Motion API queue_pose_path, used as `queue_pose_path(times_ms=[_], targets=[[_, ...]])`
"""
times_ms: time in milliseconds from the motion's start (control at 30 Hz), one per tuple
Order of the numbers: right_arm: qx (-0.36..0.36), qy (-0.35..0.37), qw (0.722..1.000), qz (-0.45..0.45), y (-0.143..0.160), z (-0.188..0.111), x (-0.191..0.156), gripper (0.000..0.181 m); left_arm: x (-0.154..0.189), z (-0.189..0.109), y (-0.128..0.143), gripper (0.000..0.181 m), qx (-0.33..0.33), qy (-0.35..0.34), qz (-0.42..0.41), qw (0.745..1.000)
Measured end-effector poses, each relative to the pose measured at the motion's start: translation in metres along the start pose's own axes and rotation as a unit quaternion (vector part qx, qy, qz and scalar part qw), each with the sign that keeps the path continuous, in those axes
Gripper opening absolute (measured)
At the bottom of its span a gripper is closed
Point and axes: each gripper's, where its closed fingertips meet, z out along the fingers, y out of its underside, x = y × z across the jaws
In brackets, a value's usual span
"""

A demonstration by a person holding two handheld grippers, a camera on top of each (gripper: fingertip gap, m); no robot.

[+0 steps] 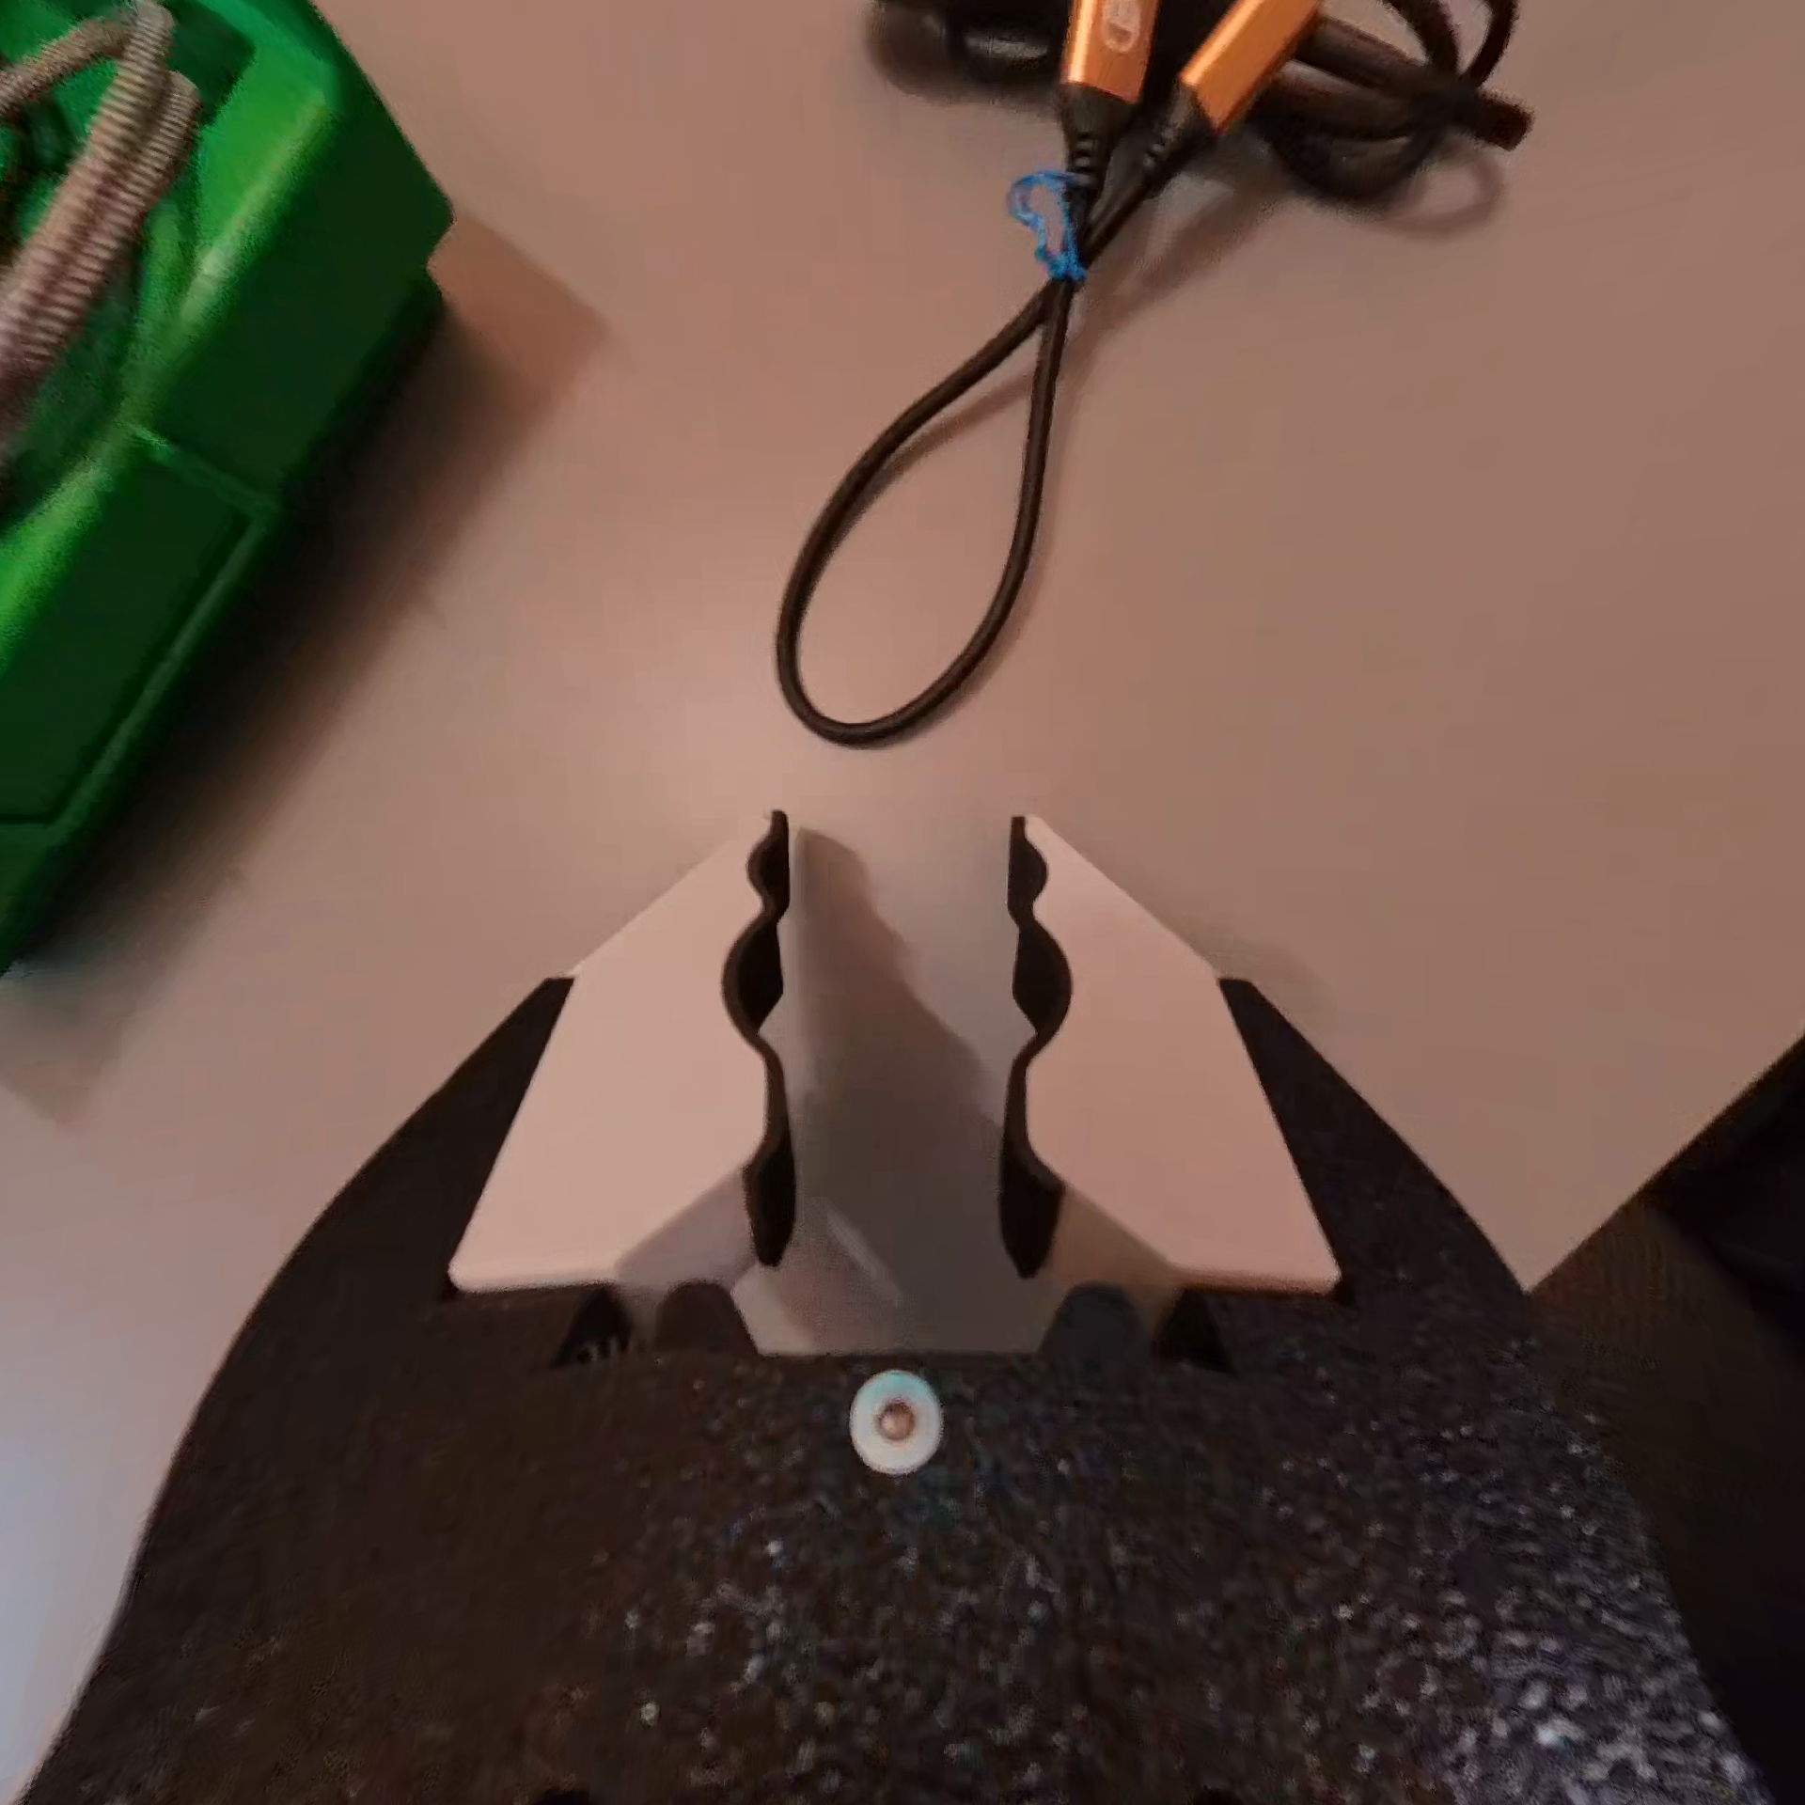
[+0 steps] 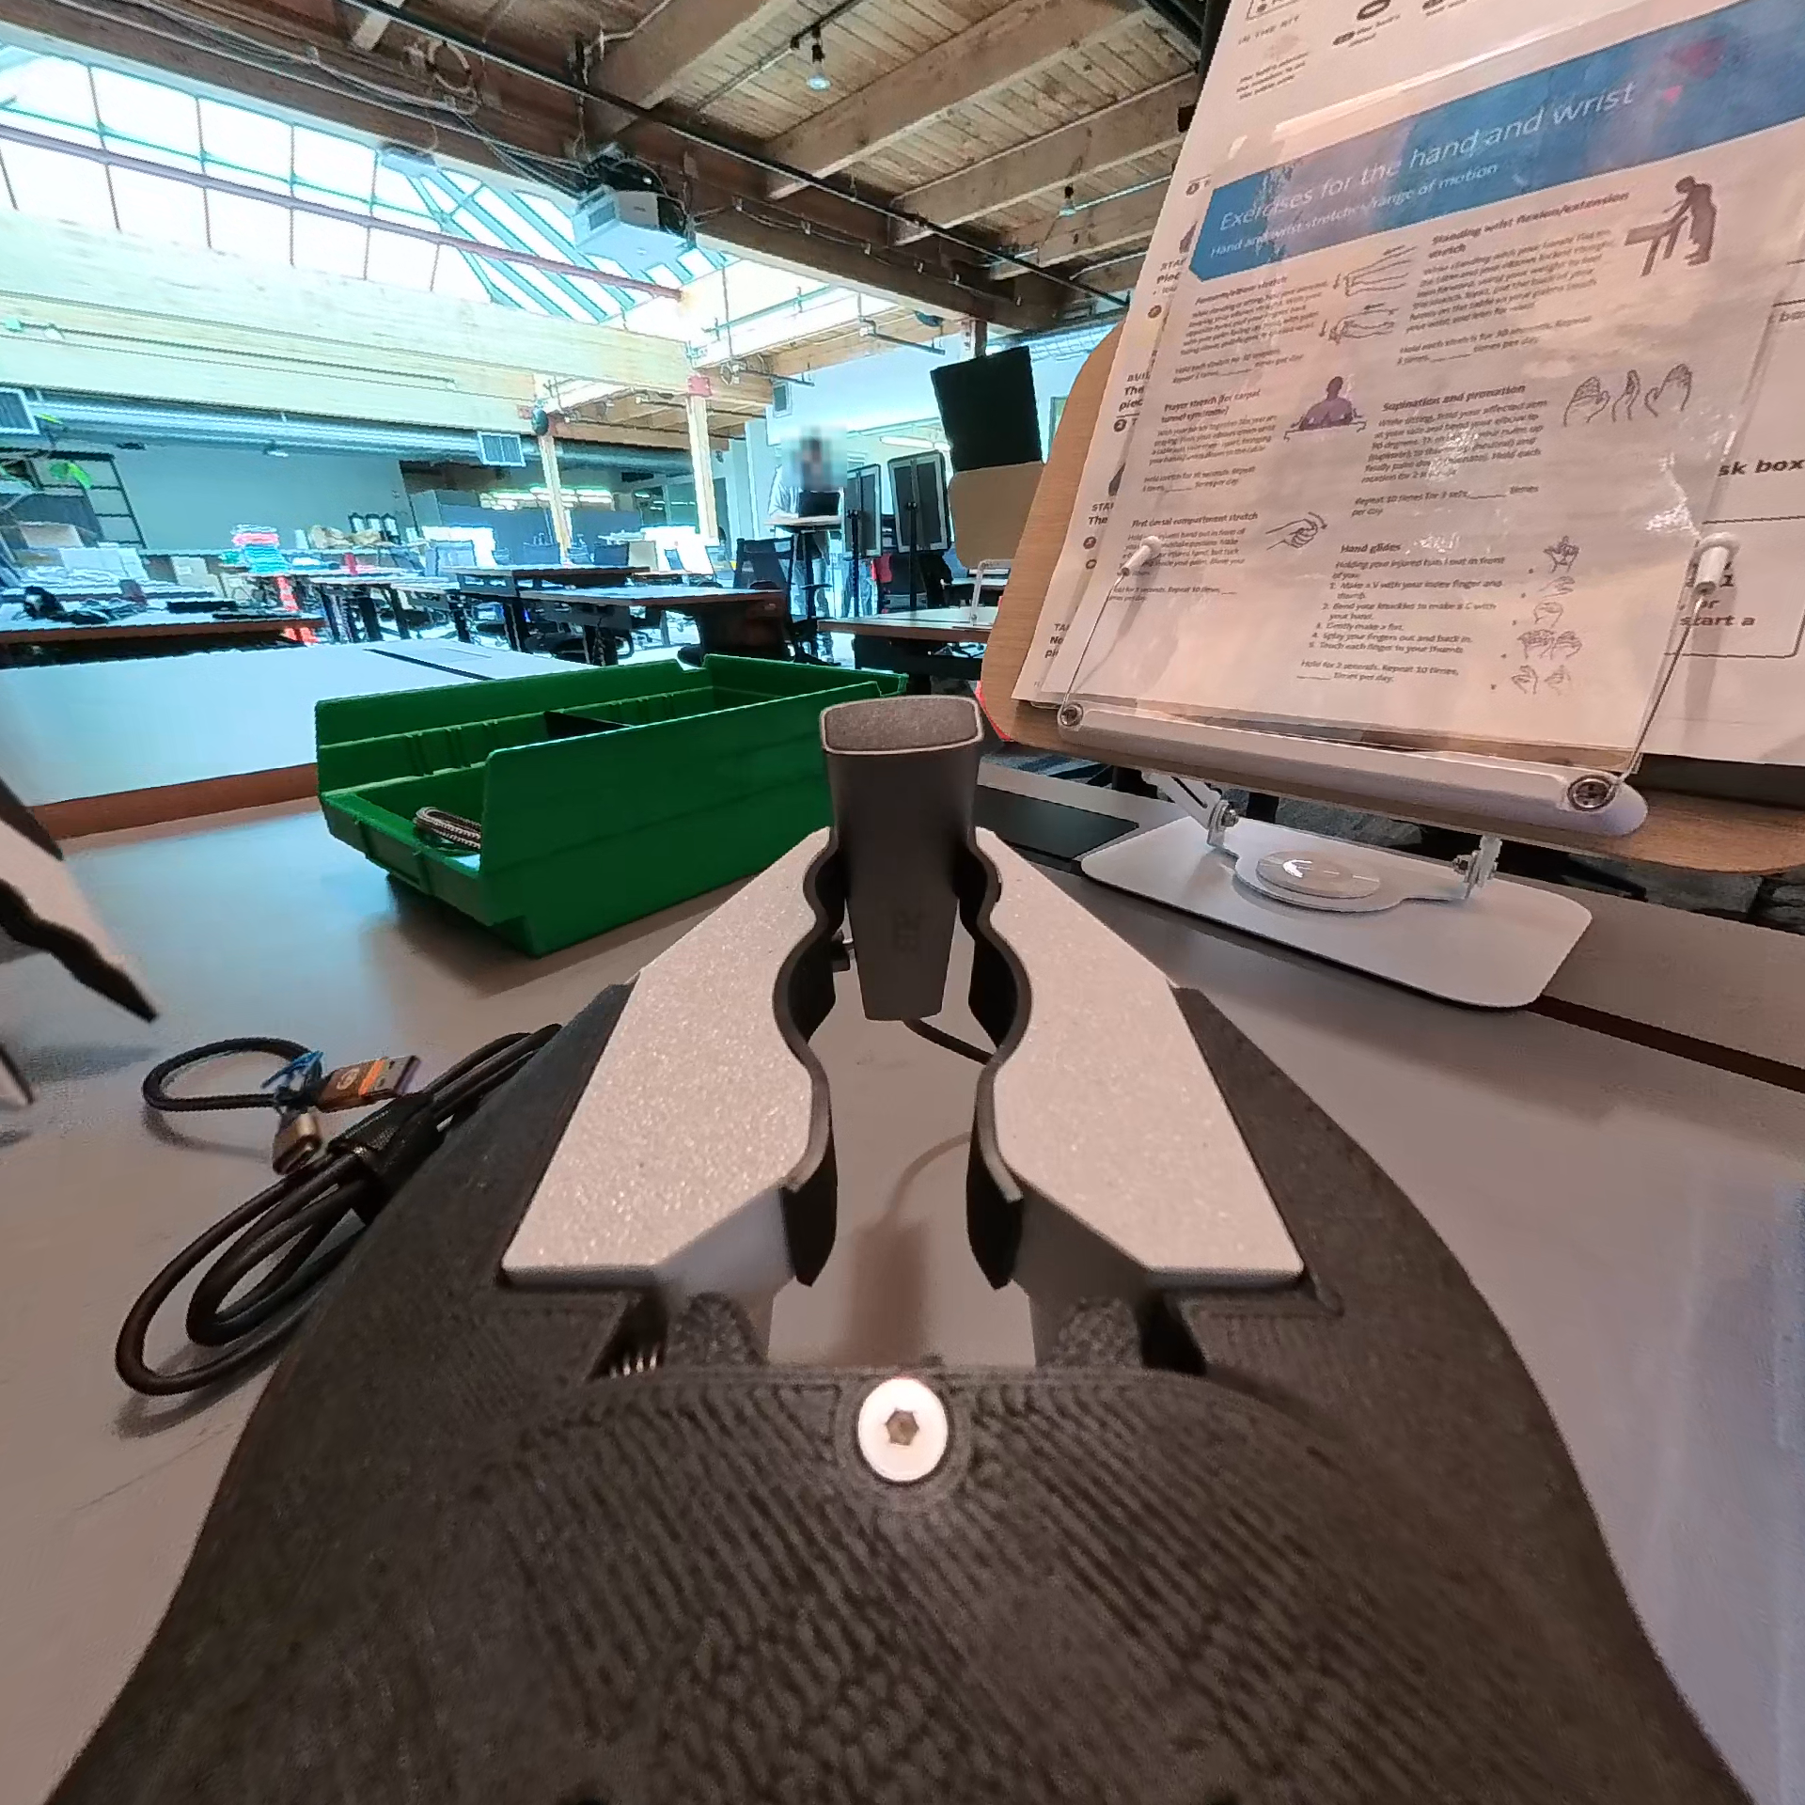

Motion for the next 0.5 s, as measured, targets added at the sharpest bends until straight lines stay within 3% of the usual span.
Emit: queue_pose_path(times_ms=[33, 167, 267, 367, 500], targets=[[0.000, 0.000, 1.000, 0.000, 0.000, 0.000, 0.000, 0.021, -0.004, -0.004, -0.005, 0.038, 0.003, -0.018, 0.012, 1.000], [-0.002, -0.001, 1.000, -0.001, 0.001, 0.001, 0.000, 0.021, 0.028, -0.007, -0.067, 0.026, 0.135, -0.023, 0.157, 0.978], [-0.001, -0.002, 1.000, -0.002, 0.000, 0.000, -0.001, 0.021, 0.036, 0.009, -0.091, 0.026, 0.159, -0.069, 0.257, 0.951], [-0.002, -0.003, 1.000, -0.003, 0.001, 0.000, -0.001, 0.021, 0.042, 0.029, -0.097, 0.015, 0.154, -0.082, 0.329, 0.928], [-0.004, -0.004, 1.000, -0.004, 0.001, 0.000, -0.001, 0.022, 0.046, 0.048, -0.088, 0.017, 0.120, -0.043, 0.343, 0.931]])
